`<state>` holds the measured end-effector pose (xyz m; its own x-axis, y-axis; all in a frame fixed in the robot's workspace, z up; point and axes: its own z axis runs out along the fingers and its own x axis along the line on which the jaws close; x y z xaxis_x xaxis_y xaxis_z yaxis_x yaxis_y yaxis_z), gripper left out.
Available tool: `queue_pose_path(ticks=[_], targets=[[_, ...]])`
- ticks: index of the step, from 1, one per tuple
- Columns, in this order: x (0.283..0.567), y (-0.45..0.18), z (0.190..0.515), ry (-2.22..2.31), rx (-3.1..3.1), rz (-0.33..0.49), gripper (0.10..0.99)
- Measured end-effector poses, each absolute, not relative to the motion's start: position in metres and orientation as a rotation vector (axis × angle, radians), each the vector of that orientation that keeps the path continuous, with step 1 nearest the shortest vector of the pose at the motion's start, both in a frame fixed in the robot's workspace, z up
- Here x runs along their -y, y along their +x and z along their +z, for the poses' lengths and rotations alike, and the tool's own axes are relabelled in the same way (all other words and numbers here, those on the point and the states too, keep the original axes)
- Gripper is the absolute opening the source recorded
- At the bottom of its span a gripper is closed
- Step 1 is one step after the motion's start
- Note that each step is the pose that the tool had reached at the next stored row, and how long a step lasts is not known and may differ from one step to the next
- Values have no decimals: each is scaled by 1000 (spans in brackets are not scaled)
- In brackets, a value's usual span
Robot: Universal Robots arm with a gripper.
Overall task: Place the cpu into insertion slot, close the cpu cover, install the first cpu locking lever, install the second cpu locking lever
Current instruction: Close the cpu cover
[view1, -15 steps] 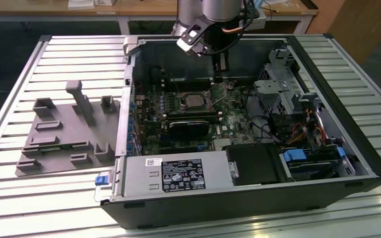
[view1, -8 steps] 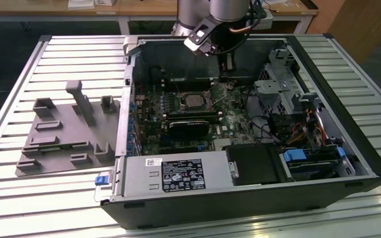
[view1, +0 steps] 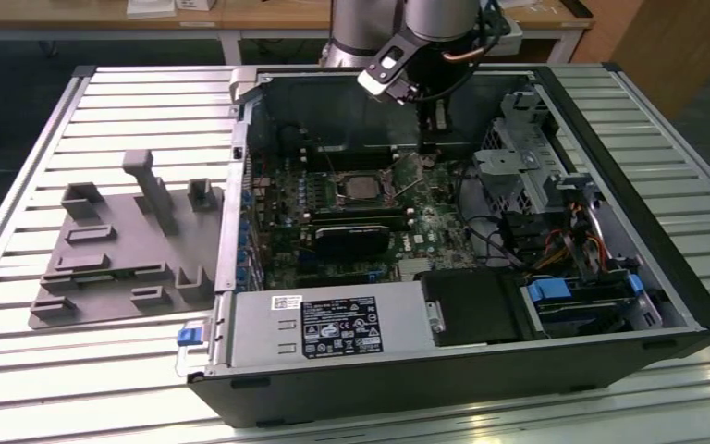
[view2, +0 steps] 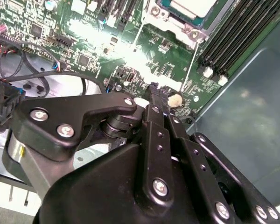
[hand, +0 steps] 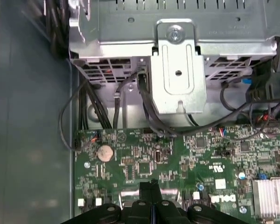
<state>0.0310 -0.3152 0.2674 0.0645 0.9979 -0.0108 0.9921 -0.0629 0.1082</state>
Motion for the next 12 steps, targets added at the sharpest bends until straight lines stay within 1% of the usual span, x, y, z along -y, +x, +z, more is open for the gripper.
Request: queue_pose_path(ticks=[12], targets=[[315, 45, 257, 2240, -2085, 89, 102]])
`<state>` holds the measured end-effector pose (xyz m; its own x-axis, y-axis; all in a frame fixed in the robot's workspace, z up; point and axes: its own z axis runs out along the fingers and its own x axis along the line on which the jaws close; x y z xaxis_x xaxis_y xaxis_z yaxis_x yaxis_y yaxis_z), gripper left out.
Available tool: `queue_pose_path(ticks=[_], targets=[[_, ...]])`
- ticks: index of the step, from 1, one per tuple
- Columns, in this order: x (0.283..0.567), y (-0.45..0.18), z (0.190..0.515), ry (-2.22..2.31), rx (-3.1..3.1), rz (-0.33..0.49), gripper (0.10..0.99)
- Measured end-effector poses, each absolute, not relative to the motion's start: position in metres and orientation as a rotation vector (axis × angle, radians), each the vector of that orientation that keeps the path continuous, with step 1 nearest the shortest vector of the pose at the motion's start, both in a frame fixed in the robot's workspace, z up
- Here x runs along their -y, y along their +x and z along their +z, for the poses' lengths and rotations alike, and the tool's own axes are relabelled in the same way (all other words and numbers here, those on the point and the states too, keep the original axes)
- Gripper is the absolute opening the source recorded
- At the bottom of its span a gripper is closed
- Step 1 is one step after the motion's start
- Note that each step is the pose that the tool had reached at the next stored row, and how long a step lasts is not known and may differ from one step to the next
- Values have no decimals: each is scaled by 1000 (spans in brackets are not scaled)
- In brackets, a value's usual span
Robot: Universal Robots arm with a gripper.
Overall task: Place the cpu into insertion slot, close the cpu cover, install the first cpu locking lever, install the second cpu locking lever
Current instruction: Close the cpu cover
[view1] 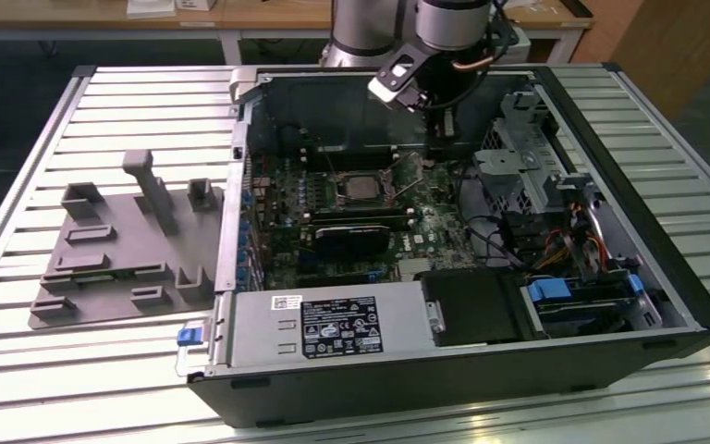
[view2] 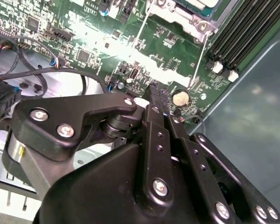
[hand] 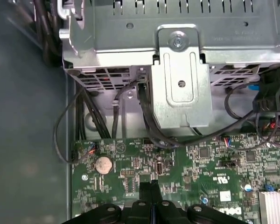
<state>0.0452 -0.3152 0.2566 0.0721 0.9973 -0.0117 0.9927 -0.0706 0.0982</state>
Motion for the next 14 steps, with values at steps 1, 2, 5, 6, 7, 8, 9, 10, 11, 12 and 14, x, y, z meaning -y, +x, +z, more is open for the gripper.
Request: queue_pose_path(ticks=[1, 2, 5, 6, 7, 8, 9, 10, 11, 12, 14], targets=[[315, 46, 256, 2241, -2084, 89, 102], [315, 47, 255, 2242, -2084, 89, 102], [315, 49, 251, 2244, -2083, 87, 102], [315, 50, 249, 2244, -2083, 86, 102], [315, 51, 248, 2245, -2083, 86, 102], [315, 52, 247, 2245, -2083, 85, 102], [315, 52, 246, 2246, -2083, 84, 102], [315, 53, 245, 2246, -2083, 84, 102], [315, 53, 244, 2247, -2083, 84, 102], [315, 53, 244, 2247, -2083, 84, 102], [315, 53, 244, 2247, -2083, 83, 102]])
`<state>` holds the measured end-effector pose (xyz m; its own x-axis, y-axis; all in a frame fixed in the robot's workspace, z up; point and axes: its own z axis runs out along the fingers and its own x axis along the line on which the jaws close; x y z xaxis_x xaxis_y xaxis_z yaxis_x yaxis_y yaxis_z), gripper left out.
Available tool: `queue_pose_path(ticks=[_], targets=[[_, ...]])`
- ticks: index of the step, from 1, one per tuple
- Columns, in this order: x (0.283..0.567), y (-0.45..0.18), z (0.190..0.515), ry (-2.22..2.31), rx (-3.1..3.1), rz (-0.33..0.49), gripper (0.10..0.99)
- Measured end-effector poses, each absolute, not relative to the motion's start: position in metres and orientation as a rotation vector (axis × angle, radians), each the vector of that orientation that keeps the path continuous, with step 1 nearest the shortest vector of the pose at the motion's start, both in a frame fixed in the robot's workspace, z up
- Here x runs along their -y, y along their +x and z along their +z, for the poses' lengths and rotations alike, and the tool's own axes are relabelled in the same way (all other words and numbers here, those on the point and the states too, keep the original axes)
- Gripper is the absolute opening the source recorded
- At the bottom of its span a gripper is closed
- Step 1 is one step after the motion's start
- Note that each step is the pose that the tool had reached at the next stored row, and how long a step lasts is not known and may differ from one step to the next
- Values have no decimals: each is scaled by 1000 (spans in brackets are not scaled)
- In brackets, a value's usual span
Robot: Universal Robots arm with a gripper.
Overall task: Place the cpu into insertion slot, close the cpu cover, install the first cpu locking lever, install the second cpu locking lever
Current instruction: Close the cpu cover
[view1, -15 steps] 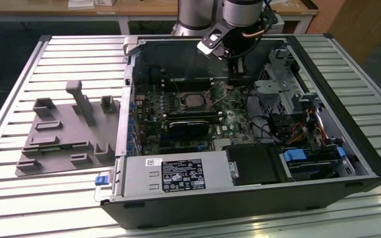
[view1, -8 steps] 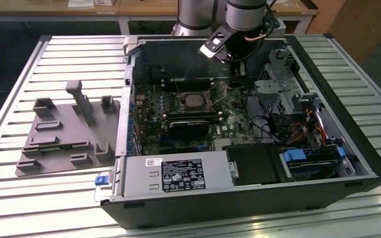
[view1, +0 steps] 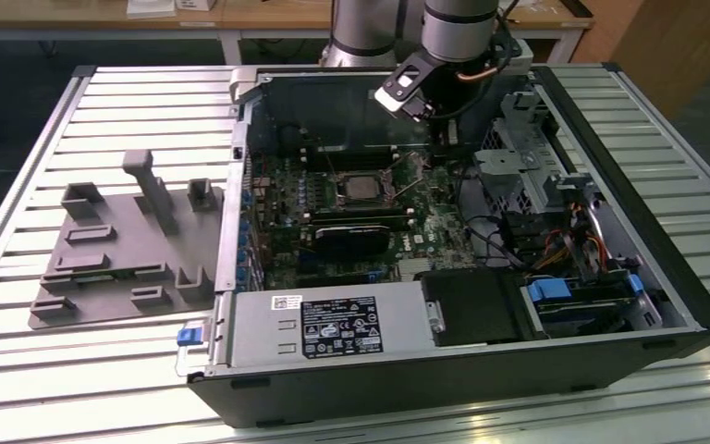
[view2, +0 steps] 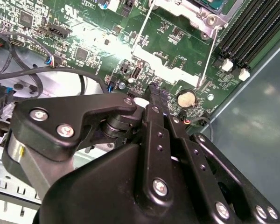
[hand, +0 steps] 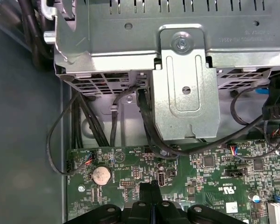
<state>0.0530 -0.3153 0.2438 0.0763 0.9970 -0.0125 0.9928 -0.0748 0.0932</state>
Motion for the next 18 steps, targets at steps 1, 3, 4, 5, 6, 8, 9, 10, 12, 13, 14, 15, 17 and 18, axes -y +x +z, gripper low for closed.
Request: queue_pose_path(ticks=[1, 3, 4, 5, 6, 8, 9, 10, 12, 13, 14, 15, 17, 18], targets=[[315, 53, 244, 2247, -2083, 83, 102], [315, 53, 244, 2247, -2083, 84, 102], [315, 53, 244, 2247, -2083, 83, 102], [315, 53, 243, 2249, -2085, 78, 102], [315, 53, 243, 2252, -2088, 72, 102], [315, 53, 243, 2256, -2091, 64, 102], [315, 53, 242, 2259, -2094, 58, 102], [315, 53, 242, 2259, -2094, 57, 102], [315, 53, 242, 2258, -2094, 56, 102], [315, 53, 241, 2258, -2094, 55, 102], [315, 53, 240, 2258, -2093, 54, 102], [315, 53, 240, 2257, -2093, 49, 102], [315, 53, 236, 2256, -2094, 12, 102], [315, 53, 236, 2256, -2094, 12, 102]])
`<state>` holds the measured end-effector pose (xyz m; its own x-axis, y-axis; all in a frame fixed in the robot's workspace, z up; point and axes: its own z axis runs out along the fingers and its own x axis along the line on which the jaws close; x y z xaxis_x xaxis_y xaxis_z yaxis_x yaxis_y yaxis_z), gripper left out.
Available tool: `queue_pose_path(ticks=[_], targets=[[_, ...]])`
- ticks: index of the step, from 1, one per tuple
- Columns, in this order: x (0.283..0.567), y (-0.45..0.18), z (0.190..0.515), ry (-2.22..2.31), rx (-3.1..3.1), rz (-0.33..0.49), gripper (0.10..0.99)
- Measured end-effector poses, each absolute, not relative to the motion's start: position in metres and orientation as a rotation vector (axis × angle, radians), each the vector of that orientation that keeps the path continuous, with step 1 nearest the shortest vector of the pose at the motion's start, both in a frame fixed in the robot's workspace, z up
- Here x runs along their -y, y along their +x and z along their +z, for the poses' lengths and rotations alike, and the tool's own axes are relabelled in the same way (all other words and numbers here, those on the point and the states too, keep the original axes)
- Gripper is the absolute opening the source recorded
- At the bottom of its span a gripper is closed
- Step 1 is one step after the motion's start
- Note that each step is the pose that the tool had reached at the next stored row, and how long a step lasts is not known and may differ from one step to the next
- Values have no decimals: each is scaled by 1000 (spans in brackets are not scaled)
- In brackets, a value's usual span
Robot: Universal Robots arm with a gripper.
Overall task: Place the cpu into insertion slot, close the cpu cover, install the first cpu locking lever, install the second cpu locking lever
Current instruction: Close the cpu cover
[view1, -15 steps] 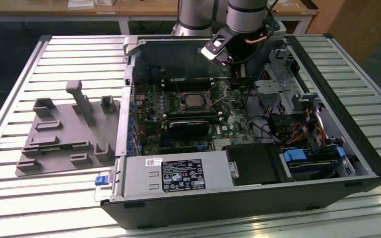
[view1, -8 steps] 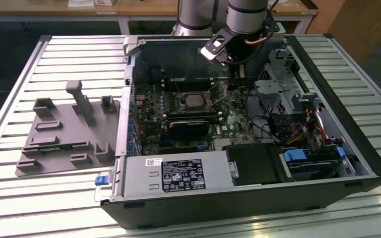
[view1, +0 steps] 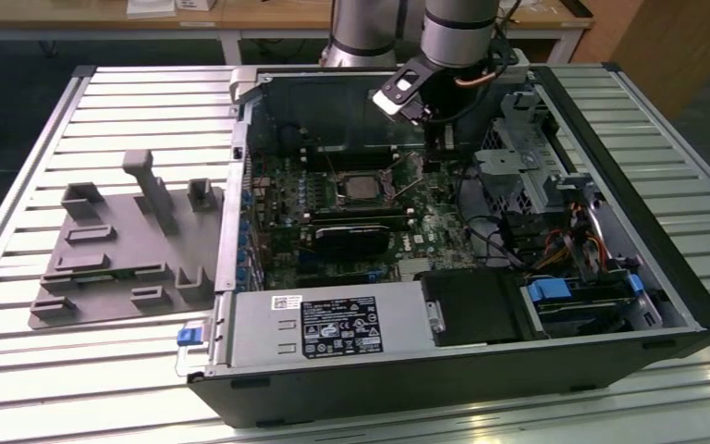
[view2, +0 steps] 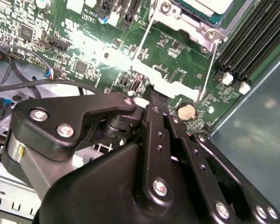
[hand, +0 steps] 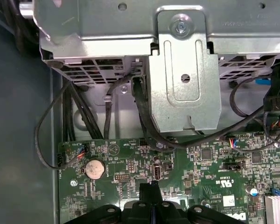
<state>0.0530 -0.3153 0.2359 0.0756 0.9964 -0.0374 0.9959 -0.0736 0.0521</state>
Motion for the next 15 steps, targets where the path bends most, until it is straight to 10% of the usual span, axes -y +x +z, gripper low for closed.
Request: queue_pose_path(ticks=[15], targets=[[315, 54, 235, 2300, -2139, -97, 102]])
